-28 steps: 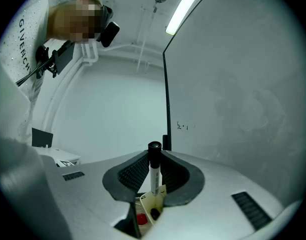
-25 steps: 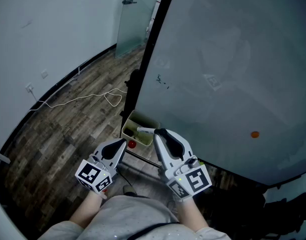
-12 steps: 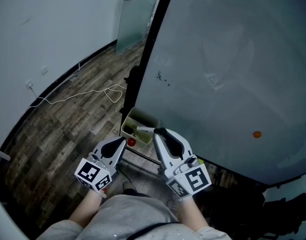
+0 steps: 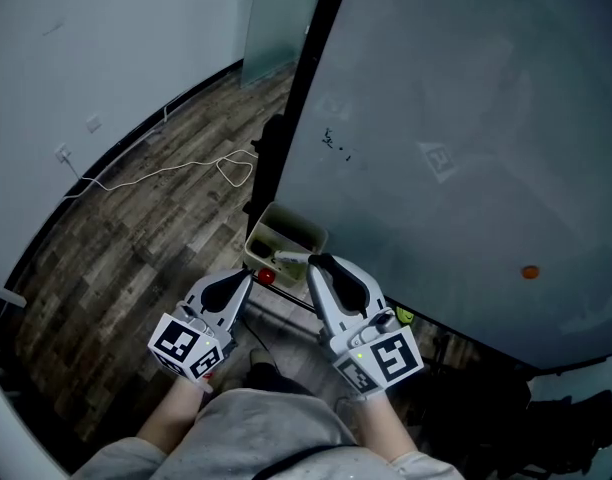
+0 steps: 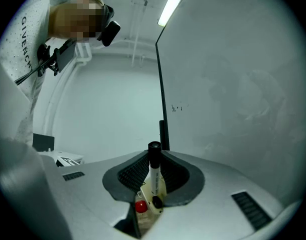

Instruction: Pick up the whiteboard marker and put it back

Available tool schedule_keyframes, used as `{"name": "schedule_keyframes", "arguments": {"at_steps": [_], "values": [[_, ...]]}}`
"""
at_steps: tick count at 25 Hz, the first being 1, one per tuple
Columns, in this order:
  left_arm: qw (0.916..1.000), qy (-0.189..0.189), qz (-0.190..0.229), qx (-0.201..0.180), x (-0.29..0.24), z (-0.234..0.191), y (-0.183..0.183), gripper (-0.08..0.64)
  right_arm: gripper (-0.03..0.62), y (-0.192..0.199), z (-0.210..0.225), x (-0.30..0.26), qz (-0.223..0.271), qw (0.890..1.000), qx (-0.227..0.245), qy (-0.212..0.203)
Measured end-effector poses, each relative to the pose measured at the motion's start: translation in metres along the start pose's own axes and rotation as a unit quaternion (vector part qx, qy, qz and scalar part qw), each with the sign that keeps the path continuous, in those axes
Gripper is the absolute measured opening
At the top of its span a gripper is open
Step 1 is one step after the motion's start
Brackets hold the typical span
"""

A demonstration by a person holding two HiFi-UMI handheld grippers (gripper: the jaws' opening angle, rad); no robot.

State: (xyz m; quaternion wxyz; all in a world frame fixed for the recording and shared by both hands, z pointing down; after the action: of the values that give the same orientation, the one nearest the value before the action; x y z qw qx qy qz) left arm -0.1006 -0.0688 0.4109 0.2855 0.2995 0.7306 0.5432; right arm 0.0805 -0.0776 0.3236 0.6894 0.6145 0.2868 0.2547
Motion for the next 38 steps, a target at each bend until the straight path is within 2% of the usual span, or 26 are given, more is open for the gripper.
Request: {"name": "schedule_keyframes", "arguments": {"at_steps": [20,38], "values": [[0.9992,-0.016,-0.026,0.024,-0.004,-0.008,0.021,0.015,0.08,0.032,0.013,-0.01,-0.034,0.999,-0.017,0.001],[0.9977,-0.029,-0.044,0.042,-0.012,-0.016,0.037,0.015,0.081,0.054,0.02,-0.029,-0.055,0.998,-0.025,-0.017]]}}
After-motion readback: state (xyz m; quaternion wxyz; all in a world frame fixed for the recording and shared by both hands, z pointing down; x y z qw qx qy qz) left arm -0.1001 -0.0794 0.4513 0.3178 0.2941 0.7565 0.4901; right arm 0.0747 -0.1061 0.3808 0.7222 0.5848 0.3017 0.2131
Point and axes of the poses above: the fingertips, and each gripper's own axes: x backward along the fingers, z to its right, y out of its underside, the point moved 7 cm from there along x, backward along the fingers, and after that the axes turned 8 degrees about -z, right-handed, at the moved point
